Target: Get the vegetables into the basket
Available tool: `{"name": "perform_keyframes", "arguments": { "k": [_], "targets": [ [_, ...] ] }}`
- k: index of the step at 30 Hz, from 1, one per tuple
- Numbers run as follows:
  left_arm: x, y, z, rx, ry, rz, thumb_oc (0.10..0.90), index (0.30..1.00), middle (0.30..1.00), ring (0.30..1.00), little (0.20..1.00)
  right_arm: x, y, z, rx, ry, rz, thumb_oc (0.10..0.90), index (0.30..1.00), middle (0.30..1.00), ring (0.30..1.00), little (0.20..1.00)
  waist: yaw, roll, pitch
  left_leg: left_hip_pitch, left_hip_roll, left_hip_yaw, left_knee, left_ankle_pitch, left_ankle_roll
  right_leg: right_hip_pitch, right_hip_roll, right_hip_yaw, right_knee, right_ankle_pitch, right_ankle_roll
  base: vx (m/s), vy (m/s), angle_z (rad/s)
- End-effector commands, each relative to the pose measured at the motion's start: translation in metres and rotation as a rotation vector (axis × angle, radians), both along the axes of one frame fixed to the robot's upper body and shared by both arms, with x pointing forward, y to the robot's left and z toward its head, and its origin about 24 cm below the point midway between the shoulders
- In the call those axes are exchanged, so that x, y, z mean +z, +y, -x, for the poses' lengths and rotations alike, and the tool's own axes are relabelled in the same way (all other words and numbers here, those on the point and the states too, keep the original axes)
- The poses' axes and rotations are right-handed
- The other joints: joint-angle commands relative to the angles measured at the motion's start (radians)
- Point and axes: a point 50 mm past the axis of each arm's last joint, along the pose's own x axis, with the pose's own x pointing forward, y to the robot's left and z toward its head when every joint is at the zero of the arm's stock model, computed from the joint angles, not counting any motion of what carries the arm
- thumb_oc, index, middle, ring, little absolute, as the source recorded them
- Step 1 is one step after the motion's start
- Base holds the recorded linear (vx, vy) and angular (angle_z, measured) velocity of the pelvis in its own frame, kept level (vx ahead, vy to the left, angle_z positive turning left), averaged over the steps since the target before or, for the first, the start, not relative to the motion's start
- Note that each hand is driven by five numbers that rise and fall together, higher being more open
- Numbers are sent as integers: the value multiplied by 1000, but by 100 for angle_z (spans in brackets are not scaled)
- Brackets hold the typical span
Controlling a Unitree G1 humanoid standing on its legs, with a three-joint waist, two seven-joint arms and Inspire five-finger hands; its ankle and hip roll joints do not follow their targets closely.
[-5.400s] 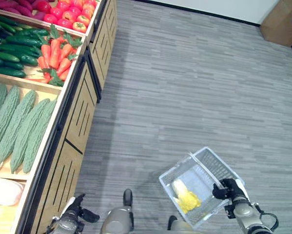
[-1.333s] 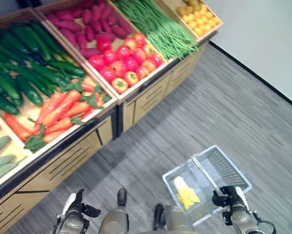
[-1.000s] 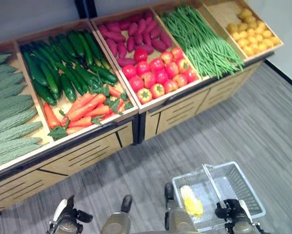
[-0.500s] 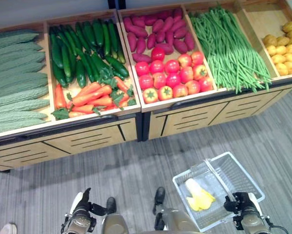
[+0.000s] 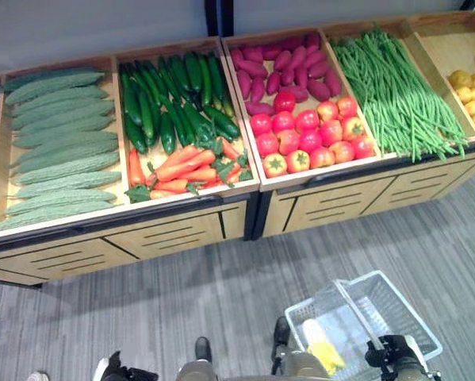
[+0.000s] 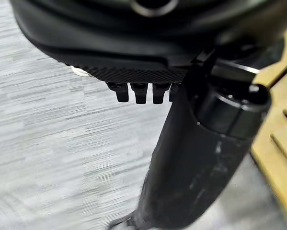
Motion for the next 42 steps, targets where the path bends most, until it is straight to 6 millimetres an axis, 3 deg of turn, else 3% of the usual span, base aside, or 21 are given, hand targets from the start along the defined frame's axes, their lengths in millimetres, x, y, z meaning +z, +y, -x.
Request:
{"name": "perform_keyframes", "arguments": {
  "k": [1, 2, 3, 4, 6, 7, 8, 9, 12, 13, 16, 29, 42],
  "targets": [
    [43, 63, -17, 150, -121, -348, 900, 1000, 1000, 1000, 1000, 6, -6, -5, 45, -44, 69, 400, 300, 300, 300, 300, 8, -55, -11, -24, 28, -32, -21, 37, -18, 2, -84, 96, 23, 1, 125, 0, 0, 0],
    [61, 82, -17, 218, -144, -480, 900, 1000, 1000, 1000, 1000, 2, 1, -1, 56, -43, 57, 400, 300, 300, 300, 300, 4, -61, -12, -19, 28, -26, -21, 32, -21, 1, -84, 101, 23, 2, 128, 0, 0, 0],
    [73, 91, -26, 228, -190, -559, 900, 1000, 1000, 1000, 1000, 1, 4, 1, 61, -38, 55, 400, 300, 300, 300, 300, 1, -63, -12, -17, 27, -23, -21, 30, -23, 0, -84, 104, 21, 4, 130, 0, 0, 0],
    [73, 91, -26, 228, -190, -560, 900, 1000, 1000, 1000, 1000, 1, 4, 1, 61, -38, 55, 400, 300, 300, 300, 300, 1, -63, -12, -17, 27, -23, -21, 30, -23, 0, -84, 104, 21, 4, 130, -22, 20, -6],
    [102, 109, -40, 243, -293, -712, 900, 1000, 1000, 1000, 1000, 0, 4, 5, 54, -34, 63, 400, 300, 300, 300, 300, 3, -63, -12, -15, 25, -21, -21, 26, -24, -3, -87, 103, 19, 9, 135, -34, 34, -7],
    [168, 122, -76, 129, -544, -990, 900, 1000, 1000, 1000, 1000, 0, 0, 14, 24, -21, 75, 400, 300, 300, 300, 300, 10, -57, -8, -14, 24, -28, -21, 22, -27, 3, -93, 95, 15, 11, 143, -49, 41, -5],
    [176, 124, -78, 134, -565, -1022, 900, 1000, 1000, 1000, 1000, 0, 0, 13, 17, -27, 75, 400, 300, 300, 300, 300, 8, -58, -10, -17, 23, -28, -21, 25, -27, -1, -96, 93, 15, 15, 145, -30, 39, -2],
    [205, 125, -89, 101, -654, -1135, 900, 1000, 1000, 1000, 1000, 0, -2, 17, 3, -22, 77, 400, 300, 300, 300, 300, 6, -56, -9, -13, 23, -28, -21, 17, -28, 4, -97, 91, 14, 14, 149, -26, 18, 7],
    [236, 121, -103, 37, -728, -1254, 900, 1000, 1000, 1000, 1000, 1, -6, 20, -7, -14, 82, 400, 300, 300, 300, 300, -3, -58, -14, -18, 19, -29, -21, 19, -28, 0, -102, 91, 12, 18, 150, -14, 12, 4],
    [256, 116, -115, -35, -783, -1315, 900, 1000, 1000, 1000, 1000, 3, -9, 19, -11, -14, 86, 400, 300, 300, 300, 300, -9, -58, -17, -19, 17, -27, -21, 18, -28, 0, -105, 93, 10, 20, 152, 0, 0, 0],
    [283, 100, -141, -204, -859, -1360, 900, 1000, 1000, 1000, 1000, 7, -12, 7, 29, -37, 95, 400, 300, 300, 300, 300, -31, -54, -17, -21, 17, -20, -21, 18, -30, -9, -108, 105, 8, 24, 153, -26, 32, -3],
    [313, 52, -208, -636, -1038, -1113, 900, 1000, 1000, 1000, 1000, 29, -13, -48, 184, -179, 124, 400, 300, 300, 300, 300, -89, -50, 4, -10, 31, 29, -21, 21, -33, -48, -90, 167, 9, 40, 151, -9, 11, -15],
    [317, 28, -236, -724, -1062, -1028, 900, 1000, 1000, 1000, 1000, 24, -5, -50, 196, -160, 105, 400, 300, 300, 300, 300, -112, -57, 11, -13, 43, 48, -21, 22, -36, -73, -77, 190, 12, 44, 150, 6, 0, -9]
  ]
}}
